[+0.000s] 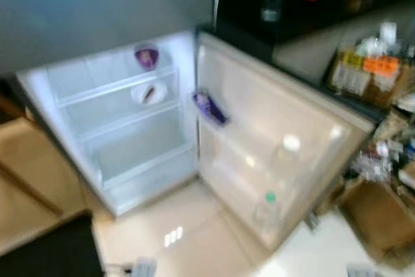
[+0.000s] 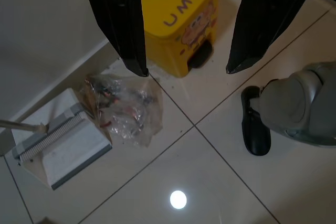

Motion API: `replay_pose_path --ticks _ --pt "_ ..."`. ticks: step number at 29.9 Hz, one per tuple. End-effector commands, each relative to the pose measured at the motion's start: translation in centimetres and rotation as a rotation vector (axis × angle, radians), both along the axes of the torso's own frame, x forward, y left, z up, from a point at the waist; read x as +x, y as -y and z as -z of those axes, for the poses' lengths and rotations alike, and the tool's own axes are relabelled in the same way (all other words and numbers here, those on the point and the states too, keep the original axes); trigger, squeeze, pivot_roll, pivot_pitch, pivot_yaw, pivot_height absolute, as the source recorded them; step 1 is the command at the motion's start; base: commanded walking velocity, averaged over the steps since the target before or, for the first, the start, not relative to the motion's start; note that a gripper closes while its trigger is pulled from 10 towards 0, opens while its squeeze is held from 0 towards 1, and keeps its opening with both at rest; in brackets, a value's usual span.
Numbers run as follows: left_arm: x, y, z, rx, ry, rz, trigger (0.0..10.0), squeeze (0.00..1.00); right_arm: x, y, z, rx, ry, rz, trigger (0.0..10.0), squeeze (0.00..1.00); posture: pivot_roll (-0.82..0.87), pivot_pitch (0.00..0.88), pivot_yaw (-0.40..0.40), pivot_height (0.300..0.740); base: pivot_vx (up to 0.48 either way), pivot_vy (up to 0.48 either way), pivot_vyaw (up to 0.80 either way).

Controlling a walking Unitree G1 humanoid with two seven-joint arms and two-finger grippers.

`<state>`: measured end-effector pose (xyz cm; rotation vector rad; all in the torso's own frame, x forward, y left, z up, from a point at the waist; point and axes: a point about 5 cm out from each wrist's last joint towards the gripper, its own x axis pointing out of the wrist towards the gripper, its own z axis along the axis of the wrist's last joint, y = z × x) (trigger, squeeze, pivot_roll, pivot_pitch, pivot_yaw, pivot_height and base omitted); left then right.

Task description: Restocking fridge

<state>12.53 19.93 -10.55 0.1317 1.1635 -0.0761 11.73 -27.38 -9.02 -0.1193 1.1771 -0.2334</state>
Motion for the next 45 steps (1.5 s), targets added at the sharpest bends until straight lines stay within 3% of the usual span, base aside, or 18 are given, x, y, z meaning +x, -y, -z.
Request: replay_pose_path --ticks 1,5,9,11,12,13,15,20,24,26,27,28,29,30,32,36,41,45 --pt "-0.7 0.3 0.3 -0.019 -0.028 -0.01 10.0 0.0 -0.2 0.1 0.0 -0.005 -0.004 0.015 10.0 0.0 -0.07 0.04 -0.036 0.74 0.0 0.0 0.0" --pt "-0.7 0.2 0.3 -0.021 -0.027 -0.012 10.0 0.0 3.2 2.0 -1.9 -0.047 0.159 0.111 10.0 0.0 -0.06 0.042 -0.035 0.74 0.0 0.0 0.0" --pt "-0.7 0.2 0.3 -0.021 -0.027 -0.014 10.0 0.0 4.7 3.1 -3.1 -0.062 0.243 0.169 10.0 0.0 -0.06 0.042 -0.035 0.74 0.0 0.0 0.0" --pt "-0.8 0.1 0.2 -0.021 -0.028 -0.016 10.0 0.0 6.9 4.8 -5.1 -0.083 0.36 0.23 10.0 0.0 -0.06 0.041 -0.034 0.74 0.0 0.0 0.0" --pt "-0.8 0.1 0.2 -0.021 -0.028 -0.016 10.0 0.0 6.9 4.8 -5.1 -0.083 0.36 0.23 10.0 0.0 -0.06 0.041 -0.034 0.74 0.0 0.0 0.0" --pt "-0.8 0.0 0.2 -0.021 -0.028 -0.018 10.0 0.0 8.0 5.6 -6.3 -0.09 0.421 0.256 10.0 0.0 -0.06 0.041 -0.034 0.74 0.0 0.0 0.0" --pt "-0.8 -0.1 0.2 -0.02 -0.029 -0.021 10.0 0.0 10.9 7.1 -9.4 -0.074 0.6 0.298 0.0 0.0 -0.06 0.039 -0.034 0.74 0.0 0.0 0.0" --pt "-0.9 -0.2 0.2 -0.019 -0.032 -0.022 10.0 0.0 13.4 8.1 -12.4 -0.083 0.736 0.285 0.0 0.0 -0.05 0.037 -0.035 0.74 0.0 0.0 0.0" --pt "-1.0 -0.3 0.3 -0.019 -0.033 -0.022 10.0 0.0 14.4 8.1 -13.5 -0.077 0.788 0.274 0.0 0.0 -0.05 0.038 -0.034 0.74 0.0 0.0 0.0" --pt "-0.9 -0.4 0.2 -0.02 -0.021 -0.034 10.0 0.0 16.2 7.0 -14.7 0.028 0.889 0.222 0.0 0.0 -0.05 0.042 -0.033 0.74 0.0 0.0 0.0" --pt "-0.9 -0.4 0.2 -0.02 -0.021 -0.034 10.0 0.0 16.2 7.0 -14.7 0.028 0.889 0.222 0.0 0.0 -0.05 0.042 -0.033 0.74 0.0 0.0 0.0" --pt "-0.8 -0.5 0.2 -0.017 -0.014 -0.04 10.0 0.0 17.1 5.9 -15.2 0.062 0.907 0.095 0.0 0.0 -0.05 0.042 -0.032 0.74 0.0 0.0 0.0" --pt "-0.8 -0.5 0.2 -0.017 -0.014 -0.04 10.0 0.0 17.1 5.9 -15.2 0.062 0.907 0.095 0.0 0.0 -0.05 0.042 -0.032 0.74 0.0 0.0 0.0" --pt "-0.8 -0.5 0.1 -0.015 -0.013 -0.041 10.0 0.0 17.4 5.4 -15.3 0.086 0.911 0.042 10.0 0.0 -0.05 0.043 -0.03 0.74 0.0 0.0 0.0" --pt "-0.8 -0.6 0.1 -0.013 -0.013 -0.042 10.0 0.0 17.6 5.0 -15.3 0.11 0.916 0.011 10.0 0.0 -0.05 0.043 -0.03 0.74 0.0 0.0 0.0" --pt "-0.8 -0.8 0.1 -0.008 -0.013 -0.046 10.0 0.0 18.2 3.7 -15.9 0.284 0.962 -0.142 10.0 0.0 -0.05 0.045 -0.03 0.74 0.0 0.0 0.0" --pt "-0.9 -0.8 0.1 -0.008 -0.017 -0.047 10.0 0.0 18.0 2.0 -16.0 0.471 0.943 -0.36 10.0 0.0 -0.05 0.048 -0.032 0.74 0.0 0.0 0.0" --pt "-0.9 -0.8 0.2 -0.011 -0.019 -0.046 10.0 0.0 17.9 0.9 -16.0 0.56 0.918 -0.486 10.0 0.0 -0.05 0.048 -0.033 0.74 0.0 0.0 0.0"
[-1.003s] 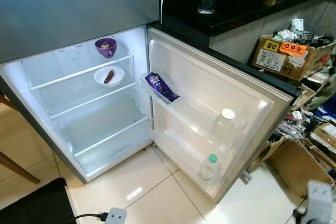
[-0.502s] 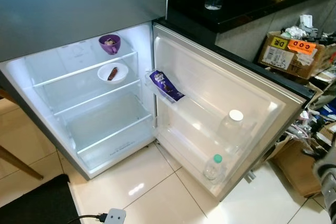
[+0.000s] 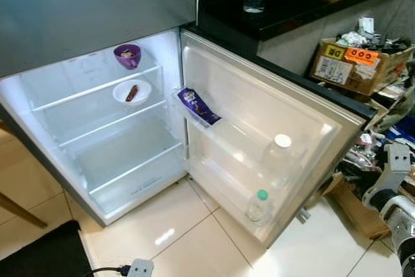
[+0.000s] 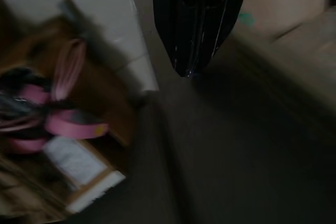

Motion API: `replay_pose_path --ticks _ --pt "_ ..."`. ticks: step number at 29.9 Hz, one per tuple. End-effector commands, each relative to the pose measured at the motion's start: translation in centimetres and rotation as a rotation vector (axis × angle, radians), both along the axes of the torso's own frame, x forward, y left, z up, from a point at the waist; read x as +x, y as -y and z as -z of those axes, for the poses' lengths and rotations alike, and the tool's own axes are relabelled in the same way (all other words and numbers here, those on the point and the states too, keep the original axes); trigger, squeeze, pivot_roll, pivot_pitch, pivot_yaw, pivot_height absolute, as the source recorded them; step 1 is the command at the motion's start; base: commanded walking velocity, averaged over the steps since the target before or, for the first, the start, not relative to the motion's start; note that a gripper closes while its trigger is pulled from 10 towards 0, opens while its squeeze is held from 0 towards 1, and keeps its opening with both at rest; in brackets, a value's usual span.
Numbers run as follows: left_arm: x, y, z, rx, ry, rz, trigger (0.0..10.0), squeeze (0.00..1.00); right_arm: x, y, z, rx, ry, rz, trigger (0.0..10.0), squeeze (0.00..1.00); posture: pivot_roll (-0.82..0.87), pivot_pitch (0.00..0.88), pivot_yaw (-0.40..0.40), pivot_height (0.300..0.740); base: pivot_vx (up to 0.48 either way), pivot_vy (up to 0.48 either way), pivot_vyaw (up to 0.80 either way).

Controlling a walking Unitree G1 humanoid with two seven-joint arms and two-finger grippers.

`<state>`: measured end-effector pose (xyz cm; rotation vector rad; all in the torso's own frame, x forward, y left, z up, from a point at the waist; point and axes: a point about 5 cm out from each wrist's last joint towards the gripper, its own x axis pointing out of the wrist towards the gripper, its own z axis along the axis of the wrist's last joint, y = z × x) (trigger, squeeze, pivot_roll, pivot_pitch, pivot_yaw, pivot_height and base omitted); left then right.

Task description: Restocking fridge

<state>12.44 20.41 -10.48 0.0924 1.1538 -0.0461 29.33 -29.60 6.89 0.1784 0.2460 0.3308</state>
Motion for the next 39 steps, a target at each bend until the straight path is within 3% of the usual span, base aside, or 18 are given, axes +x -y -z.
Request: replay_pose_path --ticks 1,5,6,7,8,11,13,17,19,23,24,28,29,31,33,39 --pt "-0.9 -0.3 0.2 0.005 -0.03 -0.002 10.0 0.0 0.3 -1.3 -0.1 0.022 0.011 -0.111 10.0 0.0 -0.05 0.048 -0.033 0.74 0.0 0.0 0.0" --pt "-0.9 -0.2 0.2 0.002 -0.03 -0.001 10.0 0.0 -0.3 -4.7 -0.4 0.096 0.033 -0.428 10.0 0.0 -0.05 0.049 -0.032 0.74 0.0 0.0 0.0" --pt "-0.9 -0.2 0.2 0.002 -0.03 -0.001 10.0 0.0 -0.3 -4.7 -0.4 0.096 0.033 -0.428 10.0 0.0 -0.05 0.049 -0.032 0.74 0.0 0.0 0.0" --pt "-0.8 -0.2 0.2 0.001 -0.03 0.0 10.0 0.0 -0.7 -6.3 -0.7 0.135 0.048 -0.546 10.0 0.0 -0.05 0.048 -0.029 0.74 0.0 0.0 0.0" --pt "-0.8 -0.2 0.2 0.001 -0.03 0.0 10.0 0.0 -0.7 -6.3 -0.7 0.135 0.048 -0.546 10.0 0.0 -0.05 0.048 -0.029 0.74 0.0 0.0 0.0" --pt "-0.8 -0.2 0.2 0.002 -0.03 0.003 10.0 0.0 -1.6 -10.0 -1.4 0.232 0.07 -0.749 10.0 0.0 -0.05 0.049 -0.029 0.74 0.0 0.0 0.0" --pt "-0.9 -0.2 0.2 0.003 -0.031 0.004 10.0 0.0 -2.2 -11.8 -1.7 0.287 0.075 -0.83 10.0 0.0 -0.05 0.05 -0.027 0.74 0.0 0.0 0.0" --pt "-0.9 -0.2 0.3 0.002 -0.033 0.006 10.0 0.0 -3.0 -13.1 -1.3 0.308 0.045 -0.897 10.0 0.0 -0.05 0.052 -0.03 0.74 0.0 0.0 0.0" --pt "-0.9 -0.2 0.3 0.001 -0.034 0.006 10.0 0.0 -3.1 -13.0 -0.7 0.287 0.018 -0.892 10.0 0.0 -0.05 0.052 -0.03 0.74 0.0 0.0 0.0" --pt "-1.0 -0.1 0.3 -0.001 -0.036 0.006 10.0 0.0 -3.8 -10.5 2.8 0.066 -0.172 -0.772 10.0 0.0 -0.05 0.054 -0.033 0.74 0.0 0.0 0.0" --pt "-1.0 -0.1 0.3 -0.001 -0.036 0.006 10.0 0.0 -3.8 -10.5 2.8 0.066 -0.172 -0.772 10.0 0.0 -0.05 0.054 -0.033 0.74 0.0 0.0 0.0" --pt "-1.1 -0.1 0.3 -0.001 -0.04 0.006 10.0 0.0 -3.1 -6.6 4.5 -0.151 -0.319 -0.475 10.0 0.0 -0.05 0.055 -0.036 0.74 0.0 0.0 0.0" --pt "-1.1 -0.1 0.3 -0.001 -0.04 0.006 10.0 0.0 -3.1 -6.6 4.5 -0.151 -0.319 -0.475 10.0 0.0 -0.05 0.055 -0.036 0.74 0.0 0.0 0.0" --pt "-1.2 0.0 0.4 -0.002 -0.042 0.005 10.0 0.0 -2.6 -3.8 4.8 -0.281 -0.377 -0.267 10.0 0.0 -0.05 0.055 -0.036 0.74 0.0 0.0 0.0" --pt "-1.2 0.0 0.4 -0.004 -0.043 0.006 10.0 0.0 -2.3 -1.8 4.7 -0.339 -0.414 -0.133 10.0 0.0 -0.05 0.055 -0.034 0.74 0.0 0.0 0.0" --pt "-1.2 0.0 0.4 -0.004 -0.044 0.008 10.0 0.0 -2.2 1.0 4.2 -0.451 -0.481 0.046 10.0 0.0 -0.05 0.056 -0.034 0.74 0.0 0.0 0.0"
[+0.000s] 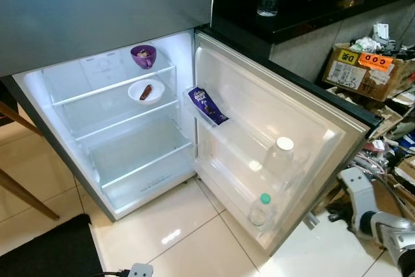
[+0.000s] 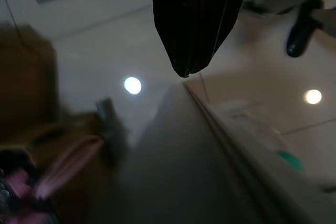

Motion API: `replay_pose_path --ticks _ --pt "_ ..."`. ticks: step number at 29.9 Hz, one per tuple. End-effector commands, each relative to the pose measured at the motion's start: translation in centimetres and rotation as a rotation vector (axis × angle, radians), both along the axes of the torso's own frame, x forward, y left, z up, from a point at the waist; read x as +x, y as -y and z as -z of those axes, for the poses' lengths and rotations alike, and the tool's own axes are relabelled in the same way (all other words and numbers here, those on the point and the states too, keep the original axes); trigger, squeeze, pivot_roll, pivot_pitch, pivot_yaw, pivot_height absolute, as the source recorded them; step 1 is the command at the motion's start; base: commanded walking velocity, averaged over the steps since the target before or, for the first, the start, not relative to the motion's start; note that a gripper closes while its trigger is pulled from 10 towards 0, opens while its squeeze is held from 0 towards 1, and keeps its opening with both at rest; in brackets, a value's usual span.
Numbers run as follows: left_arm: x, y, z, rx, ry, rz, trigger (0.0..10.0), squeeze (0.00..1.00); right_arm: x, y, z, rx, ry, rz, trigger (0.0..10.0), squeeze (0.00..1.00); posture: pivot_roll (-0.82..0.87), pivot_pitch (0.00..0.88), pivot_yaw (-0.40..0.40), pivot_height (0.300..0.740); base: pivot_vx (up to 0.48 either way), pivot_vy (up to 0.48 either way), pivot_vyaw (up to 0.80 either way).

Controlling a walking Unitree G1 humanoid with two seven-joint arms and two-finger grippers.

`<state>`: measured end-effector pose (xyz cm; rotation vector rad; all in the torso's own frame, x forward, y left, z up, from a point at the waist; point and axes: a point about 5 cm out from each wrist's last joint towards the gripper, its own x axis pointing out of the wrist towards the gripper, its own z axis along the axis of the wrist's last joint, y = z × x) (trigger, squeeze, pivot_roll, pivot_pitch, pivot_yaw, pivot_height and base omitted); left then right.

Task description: Restocking fridge

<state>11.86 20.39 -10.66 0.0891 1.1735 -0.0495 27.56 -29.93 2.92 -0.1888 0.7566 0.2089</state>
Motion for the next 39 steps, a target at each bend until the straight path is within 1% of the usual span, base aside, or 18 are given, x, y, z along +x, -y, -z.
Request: replay_pose_path --ticks 1,2,3,7,8,11,13,14,17,19,21,24,26,27,29,31,38,39 --pt "-0.6 0.0 0.2 0.0 -0.024 0.008 10.0 0.0 -0.4 1.4 -0.1 -0.069 -0.024 0.071 10.0 0.0 -0.05 0.056 -0.034 0.74 0.0 0.0 0.0" --pt "-0.6 0.0 0.2 0.001 -0.023 0.009 10.0 0.0 -0.3 2.3 -0.5 -0.145 -0.023 0.11 10.0 0.0 -0.05 0.056 -0.033 0.74 0.0 0.0 0.0" --pt "-0.6 0.0 0.2 0.002 -0.023 0.009 10.0 0.0 0.1 3.6 -1.4 -0.302 -0.001 0.165 10.0 0.0 -0.05 0.056 -0.032 0.74 0.0 0.0 0.0" --pt "-0.6 0.0 0.2 0.002 -0.023 0.009 10.0 0.0 0.9 4.1 -2.5 -0.368 0.063 0.22 10.0 0.0 -0.05 0.056 -0.032 0.74 0.0 0.0 0.0" --pt "-0.6 0.0 0.2 0.002 -0.023 0.009 10.0 0.0 1.5 4.1 -3.2 -0.358 0.114 0.259 10.0 0.0 -0.05 0.056 -0.032 0.74 0.0 0.0 0.0" --pt "-0.6 -0.1 0.2 0.003 -0.024 0.011 10.0 0.0 3.3 3.0 -4.5 -0.193 0.249 0.326 10.0 0.0 -0.04 0.05 -0.031 0.74 0.0 0.0 0.0" --pt "-0.6 -0.1 0.2 0.003 -0.024 0.012 10.0 0.0 3.7 2.3 -4.6 -0.12 0.273 0.317 10.0 0.0 -0.04 0.05 -0.03 0.74 0.0 0.0 0.0" --pt "-0.6 -0.1 0.2 0.004 -0.023 0.012 10.0 0.0 4.2 1.1 -4.7 -0.048 0.3 0.262 10.0 0.0 -0.04 0.048 -0.032 0.74 0.0 0.0 0.0" --pt "-0.6 -0.1 0.2 0.004 -0.023 0.013 10.0 0.0 4.6 0.2 -4.8 -0.002 0.318 0.209 10.0 0.0 -0.04 0.048 -0.032 0.74 0.0 0.0 0.0" --pt "-0.5 -0.1 0.1 0.005 -0.023 0.013 10.0 0.0 5.0 -1.1 -4.8 0.064 0.339 0.129 10.0 0.0 -0.04 0.047 -0.031 0.74 0.0 0.0 0.0" --pt "-0.5 -0.2 0.1 0.005 -0.022 0.016 10.0 0.0 5.1 -3.7 -4.5 0.186 0.334 -0.089 10.0 0.0 -0.04 0.045 -0.03 0.74 0.0 0.0 0.0" --pt "-0.5 -0.2 0.1 0.005 -0.022 0.016 10.0 0.0 5.0 -4.2 -4.5 0.214 0.327 -0.136 10.0 0.0 -0.04 0.045 -0.03 0.74 0.0 0.0 0.0" --pt "-0.5 -0.2 0.1 0.005 -0.021 0.017 10.0 0.0 4.4 -6.7 -4.1 0.337 0.273 -0.375 10.0 0.0 -0.05 0.045 -0.026 0.74 0.0 0.0 0.0" --pt "-0.5 -0.2 0.1 0.005 -0.021 0.017 10.0 0.0 4.4 -6.7 -4.1 0.337 0.273 -0.375 10.0 0.0 -0.05 0.045 -0.026 0.74 0.0 0.0 0.0" --pt "-0.4 -0.2 0.1 0.005 -0.02 0.019 10.0 0.0 3.3 -9.3 -4.3 0.477 0.221 -0.631 10.0 0.0 -0.05 0.047 -0.024 0.74 0.0 0.0 0.0" --pt "-0.4 -0.2 0.1 0.004 -0.019 0.02 10.0 0.0 2.4 -10.9 -4.6 0.553 0.187 -0.777 10.0 0.0 -0.05 0.047 -0.024 0.74 0.0 0.0 0.0" --pt "-0.3 -0.2 0.1 0.002 -0.019 0.018 10.0 0.0 1.1 -13.4 -5.7 0.669 0.163 -0.945 10.0 0.0 -0.05 0.052 -0.024 0.74 0.0 0.0 0.0" --pt "-0.4 -0.1 0.1 0.002 -0.019 0.018 10.0 0.0 0.6 -14.5 -6.4 0.73 0.175 -0.997 10.0 0.0 -0.05 0.052 -0.024 0.74 0.0 0.0 0.0"
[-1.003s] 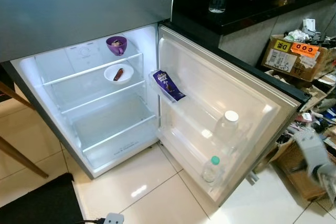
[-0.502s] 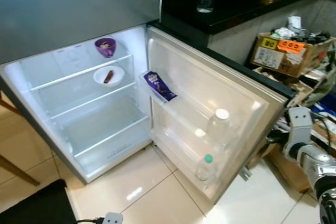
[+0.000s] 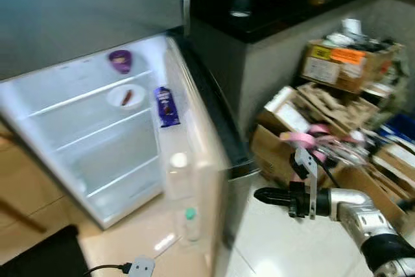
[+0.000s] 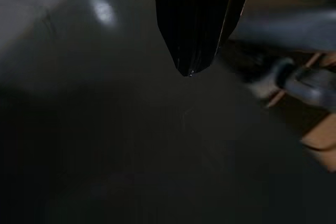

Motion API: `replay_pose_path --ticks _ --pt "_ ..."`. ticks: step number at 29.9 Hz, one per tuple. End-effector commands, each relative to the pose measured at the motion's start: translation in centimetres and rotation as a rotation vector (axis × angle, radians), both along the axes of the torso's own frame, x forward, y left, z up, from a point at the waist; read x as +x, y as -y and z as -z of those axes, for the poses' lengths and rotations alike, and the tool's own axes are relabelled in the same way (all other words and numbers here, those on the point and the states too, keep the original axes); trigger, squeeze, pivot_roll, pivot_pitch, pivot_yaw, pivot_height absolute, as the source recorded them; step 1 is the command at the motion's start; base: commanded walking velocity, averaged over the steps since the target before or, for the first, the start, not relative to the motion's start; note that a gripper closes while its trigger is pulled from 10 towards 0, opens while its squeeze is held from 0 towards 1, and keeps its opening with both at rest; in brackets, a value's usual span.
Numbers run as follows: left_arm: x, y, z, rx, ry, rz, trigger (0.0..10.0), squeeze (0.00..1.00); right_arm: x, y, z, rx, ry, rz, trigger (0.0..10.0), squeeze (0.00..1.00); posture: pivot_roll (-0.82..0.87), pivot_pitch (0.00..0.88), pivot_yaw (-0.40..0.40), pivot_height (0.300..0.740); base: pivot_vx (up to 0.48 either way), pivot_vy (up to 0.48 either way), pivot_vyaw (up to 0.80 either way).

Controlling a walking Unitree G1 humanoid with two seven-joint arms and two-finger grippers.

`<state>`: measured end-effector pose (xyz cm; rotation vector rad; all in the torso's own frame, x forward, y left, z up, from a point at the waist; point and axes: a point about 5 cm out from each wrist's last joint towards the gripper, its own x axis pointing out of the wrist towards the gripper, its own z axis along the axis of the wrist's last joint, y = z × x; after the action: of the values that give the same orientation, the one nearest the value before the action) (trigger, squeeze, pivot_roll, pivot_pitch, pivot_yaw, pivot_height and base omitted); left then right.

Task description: Restocking fridge

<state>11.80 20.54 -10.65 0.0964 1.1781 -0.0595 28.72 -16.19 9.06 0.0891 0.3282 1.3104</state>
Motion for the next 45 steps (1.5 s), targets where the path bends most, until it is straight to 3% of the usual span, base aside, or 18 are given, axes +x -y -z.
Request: replay_pose_path --ticks 1,3,5,6,7,9,13,17,21,23,26,31,32,37,38,40,41,45 --pt "-0.3 0.0 0.1 0.001 -0.015 0.006 10.0 0.0 -0.4 -1.6 -0.7 0.066 0.024 -0.045 10.0 0.0 -0.05 0.053 -0.025 0.74 0.0 0.0 0.0" --pt "-0.3 0.0 0.1 0.001 -0.016 0.005 10.0 0.0 0.1 -1.9 -0.7 0.075 0.042 -0.005 10.0 0.0 -0.05 0.053 -0.025 0.74 0.0 0.0 0.0" --pt "-0.4 0.1 0.1 0.0 -0.017 0.004 10.0 0.0 1.2 -1.1 0.1 0.008 0.082 0.13 10.0 0.0 -0.05 0.054 -0.027 0.74 0.0 0.0 0.0" --pt "-0.4 0.1 0.1 0.0 -0.017 0.004 10.0 0.0 1.2 -1.1 0.1 0.008 0.082 0.13 10.0 0.0 -0.05 0.054 -0.027 0.74 0.0 0.0 0.0" --pt "-0.4 0.2 0.2 -0.002 -0.018 0.005 10.0 0.0 1.7 -0.2 0.7 -0.061 0.109 0.239 10.0 0.0 -0.05 0.055 -0.027 0.74 0.0 0.0 0.0" --pt "-0.4 0.2 0.2 -0.002 -0.018 0.005 10.0 0.0 2.0 0.3 1.0 -0.087 0.107 0.293 10.0 0.0 -0.05 0.056 -0.03 0.74 0.0 0.0 0.0" --pt "-0.4 0.2 0.2 -0.002 -0.019 0.005 10.0 0.0 3.0 2.5 2.4 -0.237 0.12 0.589 10.0 0.0 -0.05 0.055 -0.03 0.74 0.0 0.0 0.0" --pt "-0.5 0.3 0.2 -0.004 -0.021 0.008 10.0 0.0 2.3 4.5 4.3 -0.22 0.025 0.832 10.0 0.0 -0.05 0.055 -0.03 0.74 0.0 0.0 0.0" --pt "-0.5 0.3 0.2 -0.005 -0.021 0.009 10.0 0.0 1.8 4.9 5.0 -0.19 -0.012 0.872 10.0 0.0 -0.05 0.055 -0.027 0.74 0.0 0.0 0.0" --pt "-0.5 0.3 0.2 -0.005 -0.021 0.01 10.0 0.0 0.9 5.4 6.5 -0.223 -0.073 0.924 10.0 0.0 -0.05 0.054 -0.023 0.74 0.0 0.0 0.8" --pt "-0.4 0.3 0.2 -0.004 -0.019 0.012 10.0 0.0 -1.3 6.6 9.3 -0.36 -0.165 0.988 10.0 0.0 -0.05 0.053 -0.025 0.74 0.0 0.0 0.77" --pt "-0.3 0.3 0.2 -0.003 -0.017 0.011 10.0 0.0 -3.7 7.4 11.5 -0.445 -0.259 1.035 10.0 0.0 -0.05 0.051 -0.024 0.74 0.0 0.0 0.76" --pt "-0.3 0.3 0.1 -0.003 -0.017 0.012 10.0 0.0 -5.4 8.0 12.7 -0.492 -0.319 1.065 10.0 0.0 -0.05 0.052 -0.023 0.74 0.0 0.0 0.76" --pt "-0.4 0.3 0.2 -0.003 -0.018 0.013 10.0 0.0 -6.9 8.7 13.6 -0.535 -0.368 1.101 10.0 0.0 -0.05 0.052 -0.023 0.74 0.0 0.0 0.76" --pt "-0.4 0.3 0.2 -0.004 -0.02 0.016 10.0 0.0 -8.7 9.7 14.5 -0.581 -0.425 1.154 10.0 0.0 -0.05 0.053 -0.021 0.74 0.0 0.0 0.76" --pt "-0.4 0.3 0.2 -0.004 -0.021 0.017 10.0 0.0 -9.2 10.0 14.7 -0.594 -0.442 1.171 10.0 0.0 -0.05 0.053 -0.021 0.74 0.0 0.0 0.76" --pt "-0.4 0.3 0.2 -0.005 -0.02 0.018 10.0 0.0 -10.8 10.8 15.3 -0.625 -0.496 1.218 10.0 0.0 -0.05 0.052 -0.023 0.74 0.0 0.0 0.76" --pt "-0.3 0.4 0.2 -0.007 -0.019 0.02 10.0 0.0 -12.5 11.6 15.9 -0.667 -0.547 1.257 10.0 0.0 -0.05 0.052 -0.023 0.74 0.0 0.0 0.76"
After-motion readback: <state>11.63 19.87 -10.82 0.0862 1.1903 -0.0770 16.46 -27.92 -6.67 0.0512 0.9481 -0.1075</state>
